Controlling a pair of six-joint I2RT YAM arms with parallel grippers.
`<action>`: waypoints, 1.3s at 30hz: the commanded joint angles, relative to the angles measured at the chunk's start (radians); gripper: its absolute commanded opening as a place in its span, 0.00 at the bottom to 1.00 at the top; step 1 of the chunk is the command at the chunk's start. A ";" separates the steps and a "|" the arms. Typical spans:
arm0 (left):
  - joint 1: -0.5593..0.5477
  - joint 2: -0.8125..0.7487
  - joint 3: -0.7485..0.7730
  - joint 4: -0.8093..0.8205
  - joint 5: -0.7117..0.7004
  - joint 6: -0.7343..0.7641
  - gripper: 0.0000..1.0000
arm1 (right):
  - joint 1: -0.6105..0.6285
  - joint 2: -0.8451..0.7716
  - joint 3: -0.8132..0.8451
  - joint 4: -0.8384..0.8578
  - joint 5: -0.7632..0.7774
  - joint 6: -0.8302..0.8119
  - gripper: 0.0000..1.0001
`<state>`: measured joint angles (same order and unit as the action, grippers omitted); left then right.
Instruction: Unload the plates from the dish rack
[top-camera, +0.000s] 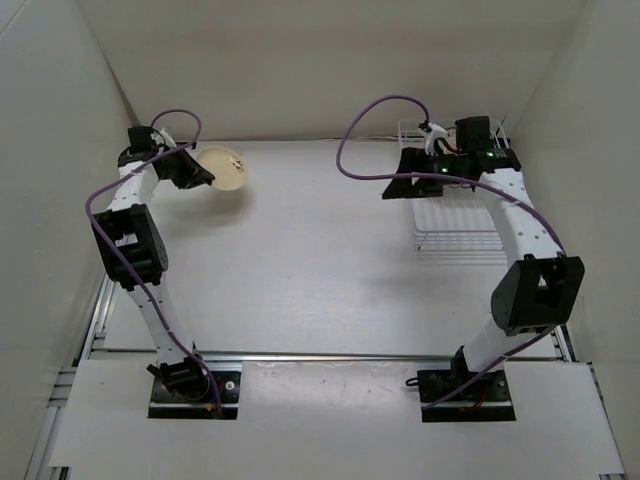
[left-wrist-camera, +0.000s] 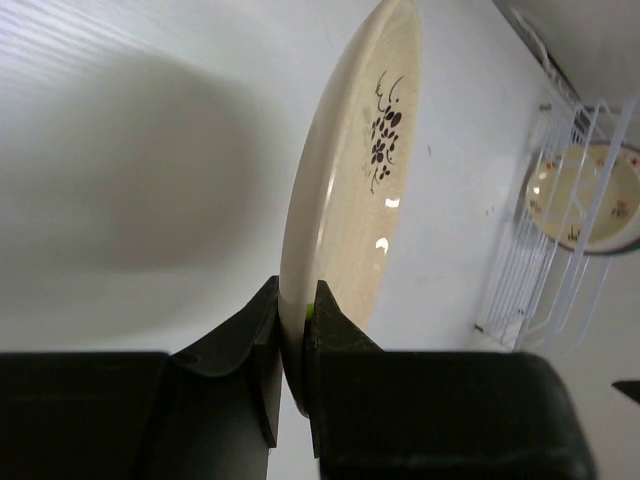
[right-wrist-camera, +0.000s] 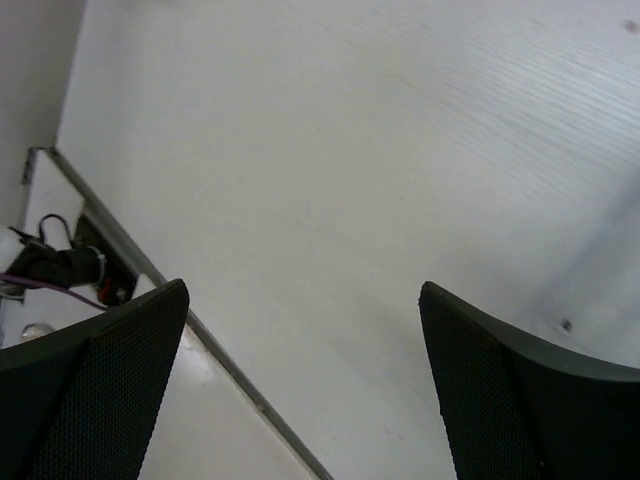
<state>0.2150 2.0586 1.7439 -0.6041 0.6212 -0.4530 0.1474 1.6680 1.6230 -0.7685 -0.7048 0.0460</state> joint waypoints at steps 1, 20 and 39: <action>0.030 0.043 0.106 0.058 0.063 -0.024 0.10 | -0.078 -0.085 -0.063 -0.083 0.065 -0.099 1.00; 0.139 0.472 0.388 0.224 0.348 -0.091 0.10 | -0.582 -0.274 -0.160 -0.374 0.378 -0.568 1.00; 0.139 0.462 0.312 0.224 0.233 -0.090 1.00 | -0.592 -0.303 -0.230 -0.374 0.401 -0.558 1.00</action>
<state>0.3561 2.5763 2.0892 -0.3706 0.9306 -0.5739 -0.4412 1.3979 1.4101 -1.1355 -0.2905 -0.5053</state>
